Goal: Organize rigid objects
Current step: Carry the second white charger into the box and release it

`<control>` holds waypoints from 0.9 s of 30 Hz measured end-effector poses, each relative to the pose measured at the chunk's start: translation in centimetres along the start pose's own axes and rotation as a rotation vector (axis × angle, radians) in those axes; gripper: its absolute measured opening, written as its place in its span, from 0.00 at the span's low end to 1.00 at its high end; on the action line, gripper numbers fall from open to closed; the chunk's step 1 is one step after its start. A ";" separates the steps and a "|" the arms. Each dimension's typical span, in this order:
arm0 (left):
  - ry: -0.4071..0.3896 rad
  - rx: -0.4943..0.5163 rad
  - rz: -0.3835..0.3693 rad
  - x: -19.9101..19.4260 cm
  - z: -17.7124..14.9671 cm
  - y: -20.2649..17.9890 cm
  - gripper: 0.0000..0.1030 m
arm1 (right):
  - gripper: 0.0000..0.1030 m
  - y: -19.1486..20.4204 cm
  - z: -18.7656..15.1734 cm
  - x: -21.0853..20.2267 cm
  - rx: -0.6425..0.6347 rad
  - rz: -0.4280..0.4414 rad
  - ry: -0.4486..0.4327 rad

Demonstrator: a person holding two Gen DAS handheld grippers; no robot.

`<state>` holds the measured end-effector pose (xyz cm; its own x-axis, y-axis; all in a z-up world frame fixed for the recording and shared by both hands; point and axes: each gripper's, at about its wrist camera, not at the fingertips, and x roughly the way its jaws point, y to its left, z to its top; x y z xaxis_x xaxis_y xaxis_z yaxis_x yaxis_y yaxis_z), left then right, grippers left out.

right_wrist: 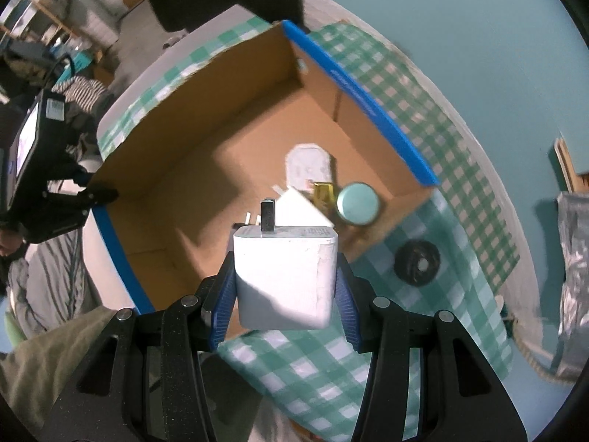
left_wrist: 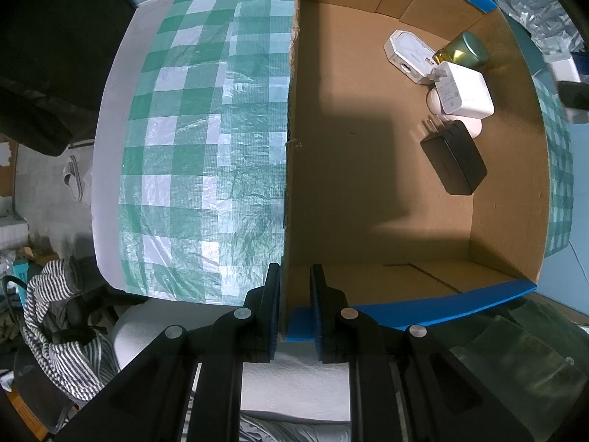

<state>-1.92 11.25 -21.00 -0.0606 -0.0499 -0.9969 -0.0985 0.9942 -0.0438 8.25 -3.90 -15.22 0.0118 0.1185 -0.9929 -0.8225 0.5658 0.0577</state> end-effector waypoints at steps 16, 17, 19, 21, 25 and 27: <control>-0.003 0.009 -0.007 0.1 0.0 0.2 0.14 | 0.48 4.0 -0.2 5.9 -0.233 -0.056 0.130; -0.002 0.009 -0.007 0.1 0.0 0.2 0.14 | 0.48 4.0 -0.3 6.1 -0.242 -0.055 0.133; -0.003 0.010 -0.007 0.1 0.0 0.2 0.14 | 0.48 4.1 -0.5 6.6 -0.267 -0.055 0.145; -0.003 0.008 -0.009 0.1 0.0 0.3 0.14 | 0.48 4.2 -0.8 7.1 -0.288 -0.069 0.163; -0.002 0.007 -0.007 0.1 0.0 0.3 0.14 | 0.48 4.2 -1.3 7.7 -0.314 -0.079 0.186; -0.001 0.007 -0.008 0.2 0.0 0.3 0.14 | 0.48 4.2 -1.4 7.7 -0.315 -0.074 0.197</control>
<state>-1.95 11.56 -21.16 -0.0590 -0.0575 -0.9966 -0.0923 0.9944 -0.0519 4.10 -1.78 -22.78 -0.0066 -0.0894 -0.9960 -0.9586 0.2842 -0.0191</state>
